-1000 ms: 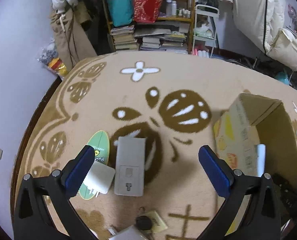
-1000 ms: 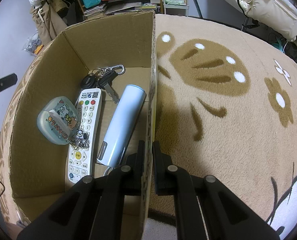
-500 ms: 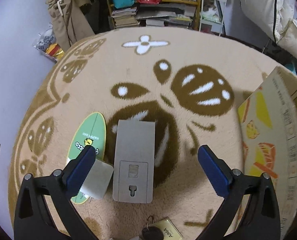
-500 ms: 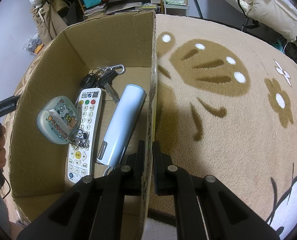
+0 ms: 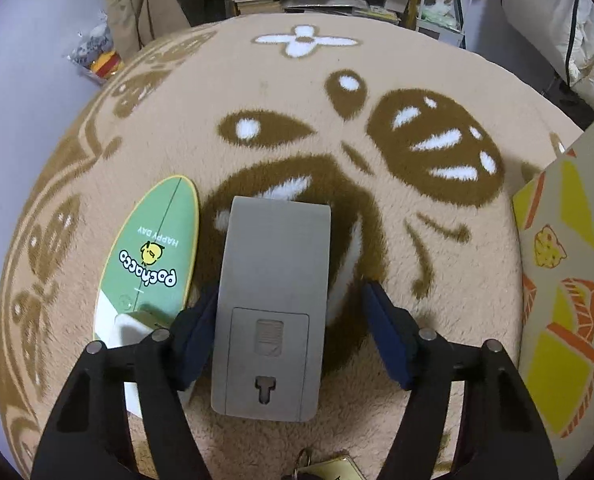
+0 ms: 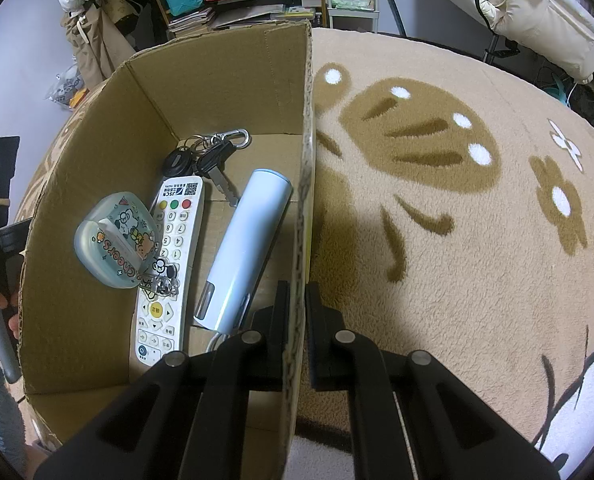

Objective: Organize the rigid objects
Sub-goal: 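Carry the grey charger over the box with the left tool, then lower the grey charger into the box and open the left tool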

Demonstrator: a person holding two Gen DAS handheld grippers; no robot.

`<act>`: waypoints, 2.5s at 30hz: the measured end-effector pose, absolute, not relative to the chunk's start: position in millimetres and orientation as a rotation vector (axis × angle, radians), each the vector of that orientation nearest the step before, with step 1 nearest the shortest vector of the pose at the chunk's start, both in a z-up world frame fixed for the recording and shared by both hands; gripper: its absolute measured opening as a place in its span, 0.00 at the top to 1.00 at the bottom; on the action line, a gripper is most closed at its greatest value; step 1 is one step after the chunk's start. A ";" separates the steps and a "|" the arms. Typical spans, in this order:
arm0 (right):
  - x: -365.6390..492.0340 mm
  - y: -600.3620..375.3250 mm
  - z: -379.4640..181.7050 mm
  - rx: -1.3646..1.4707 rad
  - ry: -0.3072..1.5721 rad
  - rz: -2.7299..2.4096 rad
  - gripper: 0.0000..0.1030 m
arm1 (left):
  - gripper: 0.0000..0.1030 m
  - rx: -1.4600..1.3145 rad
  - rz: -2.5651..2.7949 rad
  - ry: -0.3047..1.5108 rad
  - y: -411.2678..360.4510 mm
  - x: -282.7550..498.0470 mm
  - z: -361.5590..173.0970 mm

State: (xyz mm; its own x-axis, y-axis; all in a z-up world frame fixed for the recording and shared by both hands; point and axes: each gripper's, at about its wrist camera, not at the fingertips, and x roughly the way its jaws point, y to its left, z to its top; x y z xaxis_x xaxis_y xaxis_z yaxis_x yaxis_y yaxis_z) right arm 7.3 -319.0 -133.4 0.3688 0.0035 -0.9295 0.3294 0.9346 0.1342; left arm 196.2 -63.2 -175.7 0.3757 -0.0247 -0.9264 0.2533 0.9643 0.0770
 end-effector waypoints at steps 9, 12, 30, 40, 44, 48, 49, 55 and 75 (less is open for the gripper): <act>7.2 -319.2 -133.5 0.322 1.180 -0.214 0.92 | 0.53 0.187 -0.145 1.155 -59.4 187.7 -159.4; 7.2 -319.3 -133.5 0.323 1.180 -0.213 0.92 | 0.53 0.188 -0.159 1.122 -65.1 179.0 -143.3; 7.1 -319.8 -133.0 0.325 1.178 -0.220 0.92 | 0.53 0.174 -0.301 0.858 -115.6 116.6 -25.1; 8.0 -317.6 -133.2 0.306 1.182 -0.247 0.92 | 0.53 0.167 -0.410 0.781 -142.2 90.1 2.0; 7.9 -317.9 -133.2 0.308 1.181 -0.246 0.92 | 0.53 0.114 -0.486 0.793 -151.3 84.7 1.1; 7.7 -318.1 -133.4 0.309 1.181 -0.246 0.92 | 0.53 0.142 -0.518 0.809 -169.2 76.2 -6.4; 8.0 -317.8 -133.3 0.308 1.181 -0.248 0.92 | 0.53 0.149 -0.528 0.811 -173.5 73.9 -8.6; 8.6 -316.0 -132.9 0.301 1.183 -0.253 0.92 | 0.52 0.188 -0.572 0.852 -196.7 68.1 -30.1; 8.1 -319.2 -132.0 0.313 1.177 -0.242 0.92 | 0.45 0.231 -0.506 0.857 -191.0 75.5 -39.4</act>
State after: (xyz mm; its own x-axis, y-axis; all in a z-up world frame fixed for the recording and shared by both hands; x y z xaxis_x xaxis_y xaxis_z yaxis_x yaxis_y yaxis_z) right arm 8.1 -319.2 -132.0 0.3662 -0.0228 -0.9303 0.3461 0.9313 0.1134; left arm 75.5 -191.0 -39.4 0.5463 -0.3321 -0.7689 0.5135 0.8580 -0.0058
